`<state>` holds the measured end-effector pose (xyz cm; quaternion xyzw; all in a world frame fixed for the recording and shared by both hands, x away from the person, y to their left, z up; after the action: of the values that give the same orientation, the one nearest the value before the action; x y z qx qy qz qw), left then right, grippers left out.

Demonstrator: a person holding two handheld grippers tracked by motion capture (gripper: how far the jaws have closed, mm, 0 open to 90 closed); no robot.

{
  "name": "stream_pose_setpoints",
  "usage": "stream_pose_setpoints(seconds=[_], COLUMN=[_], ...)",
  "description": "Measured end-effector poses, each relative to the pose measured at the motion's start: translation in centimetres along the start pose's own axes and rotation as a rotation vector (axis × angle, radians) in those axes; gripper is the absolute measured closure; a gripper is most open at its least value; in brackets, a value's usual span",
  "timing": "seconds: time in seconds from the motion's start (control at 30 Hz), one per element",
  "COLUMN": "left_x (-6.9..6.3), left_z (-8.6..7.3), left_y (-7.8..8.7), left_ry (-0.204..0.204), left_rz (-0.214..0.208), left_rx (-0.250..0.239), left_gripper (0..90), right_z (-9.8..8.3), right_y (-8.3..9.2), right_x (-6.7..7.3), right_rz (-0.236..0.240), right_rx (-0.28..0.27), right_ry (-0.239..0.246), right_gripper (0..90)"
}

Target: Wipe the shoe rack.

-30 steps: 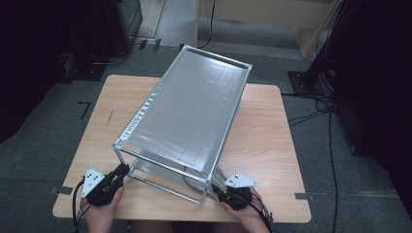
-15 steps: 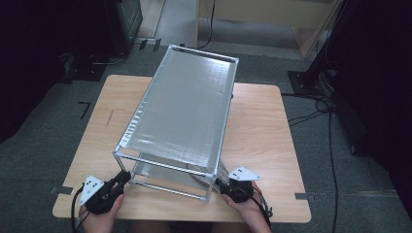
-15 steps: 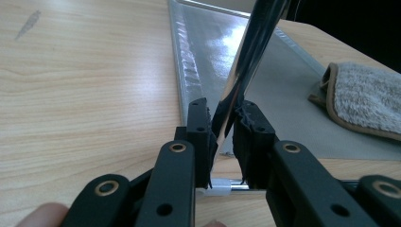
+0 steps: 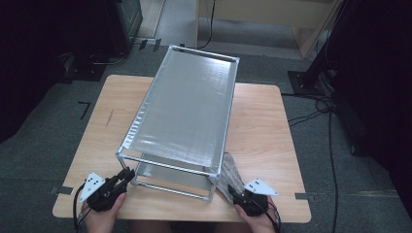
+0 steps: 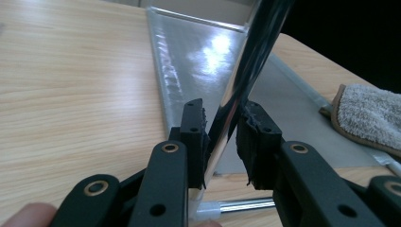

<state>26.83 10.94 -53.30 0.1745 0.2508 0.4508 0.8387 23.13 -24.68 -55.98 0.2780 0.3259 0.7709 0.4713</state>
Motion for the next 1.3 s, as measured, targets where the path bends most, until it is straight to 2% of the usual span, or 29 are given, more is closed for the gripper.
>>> stream_pose_setpoints(seconds=[0.17, 0.27, 0.37, 0.47, 0.6, 0.67, 0.73, 0.93, 1.17, 1.3], left_x=[-1.5, -2.2, -2.9, -3.1, -3.1, -3.2, -3.2, -3.1, -3.1, -3.0], left_z=[0.3, 0.3, 0.2, 0.2, 0.1, 0.1, 0.1, 0.0, 0.0, 0.0], left_y=[-0.7, -1.1, -1.3, -1.4, -1.4, -1.4, -1.4, -1.6, -1.7, -1.7], left_ry=[-0.046, -0.069, -0.099, -0.096, -0.088, -0.085, -0.080, -0.078, -0.076, -0.073], left_rz=[-0.024, -0.025, -0.026, -0.029, -0.023, -0.018, -0.020, -0.010, 0.002, 0.016], left_rx=[0.007, 0.015, 0.028, 0.032, 0.030, 0.030, 0.029, 0.035, 0.038, 0.042], left_gripper=[72.6, 75.3, 76.5, 76.7, 76.7, 76.7, 76.6, 76.5, 77.0, 77.2], right_z=[-1.3, -1.7, -1.4, -1.0, -0.7, -0.7, -0.6, -0.1, 1.5, 1.5], right_y=[1.1, 1.6, 2.1, 2.5, 2.9, 3.1, 3.2, 4.2, 6.7, 6.7], right_x=[0.5, 1.3, 2.1, 2.6, 2.8, 2.9, 3.1, 3.4, 4.3, 4.7], right_rz=[-0.017, 0.020, 0.054, 0.048, 0.066, 0.057, 0.042, 0.000, -0.042, -0.063], right_rx=[-0.005, -0.015, -0.042, -0.070, -0.106, -0.117, -0.129, -0.182, -0.292, -0.299], right_ry=[-0.081, -0.147, -0.177, -0.193, -0.278, -0.304, -0.311, -0.275, -0.184, -0.157], right_gripper=[60.7, 60.5, 60.4, 60.5, 60.9, 61.1, 61.1, 60.7, 58.4, 58.2])
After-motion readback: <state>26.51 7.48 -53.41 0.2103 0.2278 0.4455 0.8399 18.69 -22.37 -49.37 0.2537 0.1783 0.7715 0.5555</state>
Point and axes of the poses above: each handheld gripper's, and its own axes: y roughly backward along the jaws, z roughly out of its top, x roughly to its left, the point moved 9 cm from there along -y, roughly forward along the jaws, and after that the axes turned 13 degrees about x, right-handed, at the moved point
